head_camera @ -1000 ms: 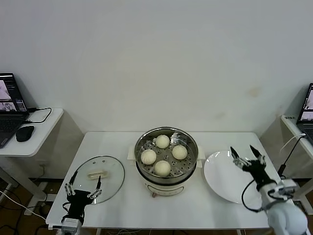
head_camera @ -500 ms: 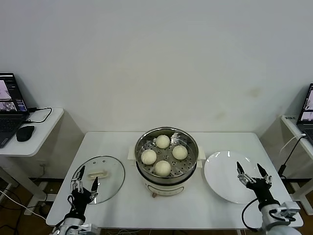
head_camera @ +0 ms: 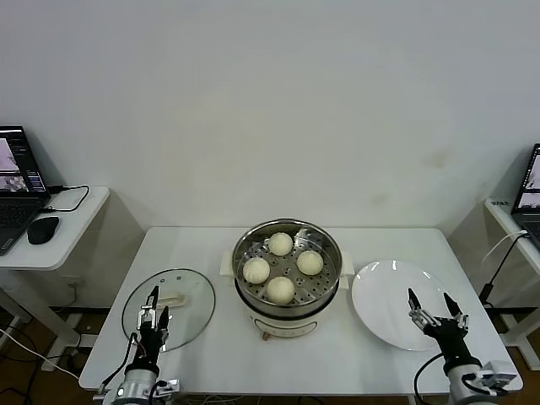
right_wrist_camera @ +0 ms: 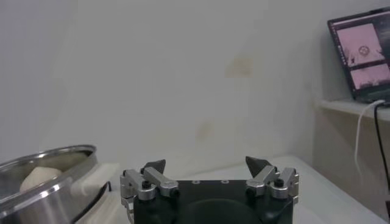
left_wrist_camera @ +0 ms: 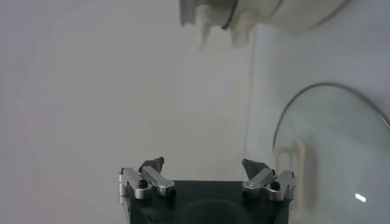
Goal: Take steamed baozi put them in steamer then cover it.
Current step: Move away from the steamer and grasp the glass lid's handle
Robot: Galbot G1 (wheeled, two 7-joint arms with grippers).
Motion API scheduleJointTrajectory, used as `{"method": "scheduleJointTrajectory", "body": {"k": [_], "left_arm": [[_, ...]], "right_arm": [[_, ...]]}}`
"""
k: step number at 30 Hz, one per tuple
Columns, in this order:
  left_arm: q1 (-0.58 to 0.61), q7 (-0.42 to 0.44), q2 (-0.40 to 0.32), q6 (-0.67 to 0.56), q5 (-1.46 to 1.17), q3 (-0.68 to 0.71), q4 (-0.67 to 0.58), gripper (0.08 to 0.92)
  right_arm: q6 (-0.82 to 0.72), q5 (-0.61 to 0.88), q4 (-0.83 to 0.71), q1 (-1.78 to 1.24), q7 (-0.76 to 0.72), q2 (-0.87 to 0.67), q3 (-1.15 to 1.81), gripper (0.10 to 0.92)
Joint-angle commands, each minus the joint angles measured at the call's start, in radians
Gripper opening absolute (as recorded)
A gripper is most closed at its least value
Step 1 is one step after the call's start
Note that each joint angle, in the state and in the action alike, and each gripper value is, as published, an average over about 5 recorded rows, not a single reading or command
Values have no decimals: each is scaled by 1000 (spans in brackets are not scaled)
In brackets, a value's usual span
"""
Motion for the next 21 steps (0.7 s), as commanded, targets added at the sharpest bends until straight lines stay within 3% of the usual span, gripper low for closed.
{"method": "scheduleJointTrajectory", "body": {"k": [1,21], "left_arm": [[-65,61,4,84,39,41,70,823],[-224,41,2,103,15,53,269,823]], "right_arm": [[-2,1,-15,7,2,17,4,823],[-6,-4,-48,28,-4,26,14,823]]}}
